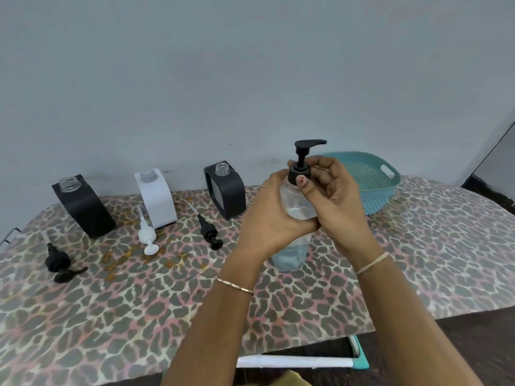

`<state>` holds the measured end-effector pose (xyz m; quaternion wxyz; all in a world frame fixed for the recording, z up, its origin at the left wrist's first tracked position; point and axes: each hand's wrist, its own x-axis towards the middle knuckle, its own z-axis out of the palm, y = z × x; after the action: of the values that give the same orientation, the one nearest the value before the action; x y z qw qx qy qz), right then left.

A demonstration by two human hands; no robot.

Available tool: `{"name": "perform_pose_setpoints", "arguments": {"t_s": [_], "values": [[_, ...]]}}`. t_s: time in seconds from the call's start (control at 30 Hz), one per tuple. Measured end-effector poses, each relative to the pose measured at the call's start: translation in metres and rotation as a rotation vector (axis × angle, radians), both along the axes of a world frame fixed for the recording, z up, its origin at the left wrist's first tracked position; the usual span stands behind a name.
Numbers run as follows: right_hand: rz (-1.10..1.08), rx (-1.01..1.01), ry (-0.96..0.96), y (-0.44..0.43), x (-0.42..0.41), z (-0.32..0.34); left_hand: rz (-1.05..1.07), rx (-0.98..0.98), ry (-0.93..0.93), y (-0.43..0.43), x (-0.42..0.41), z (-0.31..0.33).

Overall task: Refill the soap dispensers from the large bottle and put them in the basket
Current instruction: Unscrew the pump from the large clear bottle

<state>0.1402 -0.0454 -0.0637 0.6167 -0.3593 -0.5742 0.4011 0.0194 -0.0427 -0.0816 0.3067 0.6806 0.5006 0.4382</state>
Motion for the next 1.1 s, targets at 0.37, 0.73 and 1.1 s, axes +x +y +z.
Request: {"name": "perform_pose_setpoints", "arguments": {"t_s": [0.37,0.73,1.1], "values": [[-0.318,0.033,-0.135,-0.002,-0.021,0.011,0.055,-0.076,0.024,0.003,0.007,-0.001],[0.039,-0.167,0.201,-0.008,-0.01,0.011,0.046,-0.087,0.118,-0.009,0.0,0.008],[-0.082,-0.105,-0.11,-0.013,-0.015,0.02,0.061,-0.105,0.177,-0.001,0.011,0.003]]}}
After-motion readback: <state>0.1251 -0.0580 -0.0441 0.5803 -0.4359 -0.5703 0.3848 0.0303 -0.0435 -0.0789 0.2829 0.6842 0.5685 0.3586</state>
